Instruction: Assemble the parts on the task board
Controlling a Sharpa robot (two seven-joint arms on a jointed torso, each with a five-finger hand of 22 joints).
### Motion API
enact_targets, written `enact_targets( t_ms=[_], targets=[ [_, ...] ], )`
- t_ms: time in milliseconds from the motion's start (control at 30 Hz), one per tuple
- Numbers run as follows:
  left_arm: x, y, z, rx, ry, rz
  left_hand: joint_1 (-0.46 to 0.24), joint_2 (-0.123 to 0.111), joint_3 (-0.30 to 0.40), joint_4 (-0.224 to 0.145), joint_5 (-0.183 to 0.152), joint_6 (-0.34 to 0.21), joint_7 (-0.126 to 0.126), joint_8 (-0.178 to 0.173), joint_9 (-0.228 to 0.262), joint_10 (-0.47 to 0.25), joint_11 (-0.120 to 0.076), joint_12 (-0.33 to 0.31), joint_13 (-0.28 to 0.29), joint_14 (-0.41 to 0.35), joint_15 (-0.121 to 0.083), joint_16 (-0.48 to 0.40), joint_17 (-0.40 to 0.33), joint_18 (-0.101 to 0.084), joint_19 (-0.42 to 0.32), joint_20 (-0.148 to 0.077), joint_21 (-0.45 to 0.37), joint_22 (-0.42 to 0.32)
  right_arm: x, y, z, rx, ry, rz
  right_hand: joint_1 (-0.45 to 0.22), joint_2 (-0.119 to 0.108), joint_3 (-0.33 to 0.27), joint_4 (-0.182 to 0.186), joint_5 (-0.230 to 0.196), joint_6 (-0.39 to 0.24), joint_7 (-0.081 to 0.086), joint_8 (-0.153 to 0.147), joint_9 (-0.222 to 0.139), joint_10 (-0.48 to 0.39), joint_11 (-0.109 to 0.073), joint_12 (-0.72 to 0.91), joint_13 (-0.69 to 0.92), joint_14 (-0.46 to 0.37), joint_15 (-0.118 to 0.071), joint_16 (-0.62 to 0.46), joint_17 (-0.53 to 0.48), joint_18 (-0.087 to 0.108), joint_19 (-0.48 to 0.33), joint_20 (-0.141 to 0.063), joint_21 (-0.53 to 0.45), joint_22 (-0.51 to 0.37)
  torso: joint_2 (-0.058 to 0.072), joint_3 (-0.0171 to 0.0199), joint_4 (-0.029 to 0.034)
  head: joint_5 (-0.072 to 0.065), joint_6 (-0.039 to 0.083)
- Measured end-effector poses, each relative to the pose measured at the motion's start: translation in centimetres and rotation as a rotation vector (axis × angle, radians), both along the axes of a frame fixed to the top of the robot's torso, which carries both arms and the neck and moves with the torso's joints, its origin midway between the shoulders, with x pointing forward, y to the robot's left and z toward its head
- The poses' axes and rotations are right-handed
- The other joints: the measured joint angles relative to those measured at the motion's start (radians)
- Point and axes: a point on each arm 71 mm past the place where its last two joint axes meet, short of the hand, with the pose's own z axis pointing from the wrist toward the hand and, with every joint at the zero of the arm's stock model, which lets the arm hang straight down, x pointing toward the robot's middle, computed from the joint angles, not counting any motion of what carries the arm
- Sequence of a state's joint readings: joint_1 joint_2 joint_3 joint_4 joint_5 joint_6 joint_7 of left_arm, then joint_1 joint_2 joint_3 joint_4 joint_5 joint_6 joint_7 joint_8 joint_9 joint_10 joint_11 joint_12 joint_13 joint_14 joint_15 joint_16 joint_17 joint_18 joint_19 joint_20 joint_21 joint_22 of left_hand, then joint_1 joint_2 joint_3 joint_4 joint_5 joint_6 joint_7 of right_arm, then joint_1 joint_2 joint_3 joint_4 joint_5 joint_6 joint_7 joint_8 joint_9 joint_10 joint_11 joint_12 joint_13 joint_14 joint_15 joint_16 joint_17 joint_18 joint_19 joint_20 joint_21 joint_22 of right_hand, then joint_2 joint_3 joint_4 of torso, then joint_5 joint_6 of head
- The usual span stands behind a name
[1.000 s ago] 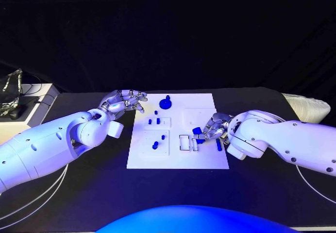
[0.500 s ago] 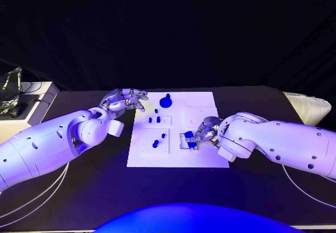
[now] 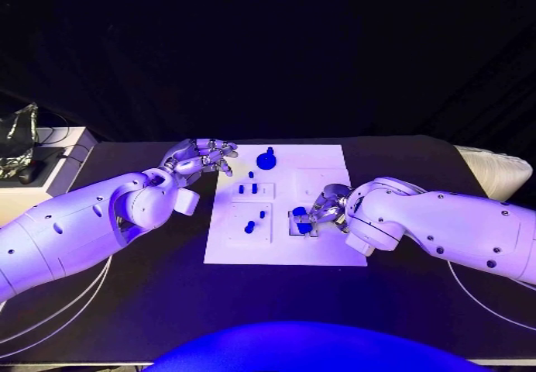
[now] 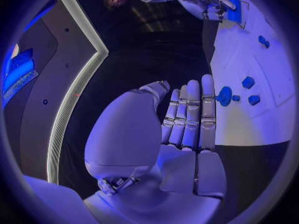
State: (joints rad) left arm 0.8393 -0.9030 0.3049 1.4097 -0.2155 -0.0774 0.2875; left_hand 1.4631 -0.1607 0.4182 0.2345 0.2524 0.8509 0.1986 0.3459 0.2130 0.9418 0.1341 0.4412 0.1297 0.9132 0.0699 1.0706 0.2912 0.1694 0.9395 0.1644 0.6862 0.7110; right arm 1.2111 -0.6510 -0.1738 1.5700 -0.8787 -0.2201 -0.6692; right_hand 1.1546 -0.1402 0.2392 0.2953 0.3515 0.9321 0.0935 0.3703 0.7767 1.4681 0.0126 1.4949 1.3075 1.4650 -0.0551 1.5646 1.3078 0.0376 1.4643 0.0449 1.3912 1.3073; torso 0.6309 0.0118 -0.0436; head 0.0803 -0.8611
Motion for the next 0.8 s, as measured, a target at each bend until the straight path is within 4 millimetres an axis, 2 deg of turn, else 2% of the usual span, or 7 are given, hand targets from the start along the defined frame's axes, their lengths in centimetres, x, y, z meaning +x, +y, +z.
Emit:
enact_targets(
  t_ms=[33,267,367,467,600,667,800],
  targets=[
    [0.0,0.01,0.0,0.0,0.0,0.0,0.0,0.0,0.0,0.0,0.0,0.0,0.0,0.0,-0.001,0.0,0.0,0.0,0.0,0.0,0.0,0.0,0.0,0.0,0.0,0.0,0.0,0.0,-0.01,0.03,-0.03,-0.001,0.0,0.001,-0.004,-0.004,0.0,0.0,-0.008,0.006,-0.005,0.0,0.0,0.0,0.0,0.0,0.0,0.0,0.0,0.0,0.0,0.0,0.0,0.0,0.0,0.0,0.0,0.0,-0.0001,0.0,-0.001],
    [-0.01,0.01,0.0,0.0,0.001,-0.001,-0.004,0.004,0.0,0.0,0.0,0.0,0.0,0.0,-0.001,0.0,0.0,0.0,0.0,0.0,0.0,0.0,0.001,0.0,0.0,0.0,0.0,0.0,0.05,0.08,-0.1,-0.006,-0.005,0.005,-0.038,0.0,-0.004,-0.004,-0.03,0.015,-0.015,0.0,0.006,0.0,0.0,-0.004,0.0,0.0,0.0,0.0,0.0,0.0,0.0,0.0,-0.001,0.0,0.0,-0.0003,-0.0009,0.003,-0.004],
    [-0.01,0.01,-0.01,0.0,0.001,-0.001,-0.004,0.004,0.0,0.0,0.0,0.0,0.0,0.0,-0.001,0.0,0.0,0.0,0.0,0.0,0.0,0.0,0.001,0.0,0.0,0.0,0.0,0.0,0.08,0.1,-0.12,-0.008,-0.007,0.005,-0.077,0.001,-0.026,-0.003,-0.069,0.021,-0.021,0.006,0.015,0.0,0.0,-0.004,0.0,0.0,0.0,0.0,0.0,0.0,0.0,0.0,-0.004,0.0,0.0,-0.0002,-0.0008,0.004,-0.004],
    [-0.01,0.01,-0.01,0.001,0.002,-0.001,-0.007,0.001,0.0,0.0,0.0,0.0,0.0,0.0,-0.001,0.0,0.0,0.0,0.0,0.0,0.0,0.0,0.001,0.0,0.0,0.0,0.0,0.0,0.11,0.13,-0.13,-0.009,-0.01,0.006,-0.115,0.004,-0.054,-0.001,-0.107,0.019,-0.018,0.009,0.018,0.0,0.0,-0.008,0.0,0.0,0.0,0.0,0.0,0.0,0.0,0.0,-0.004,0.0,0.0,0.0,-0.0008,0.004,-0.005],
    [-0.01,0.01,-0.01,0.001,0.002,-0.001,-0.008,0.0,0.0,0.0,0.0,0.0,0.0,0.0,-0.001,0.0,0.0,0.0,0.0,0.0,0.0,0.0,0.001,0.0,0.0,0.0,0.0,0.0,0.13,0.14,-0.14,-0.01,-0.014,0.006,-0.159,0.006,-0.102,-0.001,-0.101,0.019,-0.018,0.009,0.028,0.0,0.0,-0.008,0.0,0.0,0.0,0.0,0.0,0.0,0.0,0.0,-0.004,0.0,0.0,0.0004,-0.0009,0.006,-0.006],
    [-0.01,0.01,-0.02,0.001,0.003,-0.001,-0.008,0.0,0.0,0.0,0.0,0.0,0.0,0.0,0.0,0.0,0.0,0.0,0.0,0.0,0.0,0.0,0.001,0.0,0.0,0.0,0.0,0.0,0.14,0.14,-0.15,-0.01,-0.016,0.006,-0.176,0.011,-0.128,0.0,-0.118,0.018,-0.018,0.009,0.032,0.0,0.0,-0.008,0.0,0.0,0.0,0.0,0.0,0.0,0.0,0.0,-0.004,0.001,0.0,0.0003,-0.001,0.007,-0.006],
    [-0.02,0.04,-0.02,0.001,0.003,-0.001,-0.008,0.0,0.0,0.0,0.0,0.0,0.0,0.0,0.0,0.0,0.0,0.0,0.0,0.0,0.0,0.0,0.001,0.0,0.0,0.0,0.0,0.0,0.13,0.14,-0.16,-0.01,-0.019,0.006,-0.176,0.011,-0.144,0.0,-0.125,0.018,-0.018,0.009,0.033,0.0,0.0,-0.008,0.0,0.0,0.0,0.0,0.0,0.0,0.0,0.0,-0.004,0.001,-0.001,0.001,-0.0015,0.008,-0.007]
  ],
)
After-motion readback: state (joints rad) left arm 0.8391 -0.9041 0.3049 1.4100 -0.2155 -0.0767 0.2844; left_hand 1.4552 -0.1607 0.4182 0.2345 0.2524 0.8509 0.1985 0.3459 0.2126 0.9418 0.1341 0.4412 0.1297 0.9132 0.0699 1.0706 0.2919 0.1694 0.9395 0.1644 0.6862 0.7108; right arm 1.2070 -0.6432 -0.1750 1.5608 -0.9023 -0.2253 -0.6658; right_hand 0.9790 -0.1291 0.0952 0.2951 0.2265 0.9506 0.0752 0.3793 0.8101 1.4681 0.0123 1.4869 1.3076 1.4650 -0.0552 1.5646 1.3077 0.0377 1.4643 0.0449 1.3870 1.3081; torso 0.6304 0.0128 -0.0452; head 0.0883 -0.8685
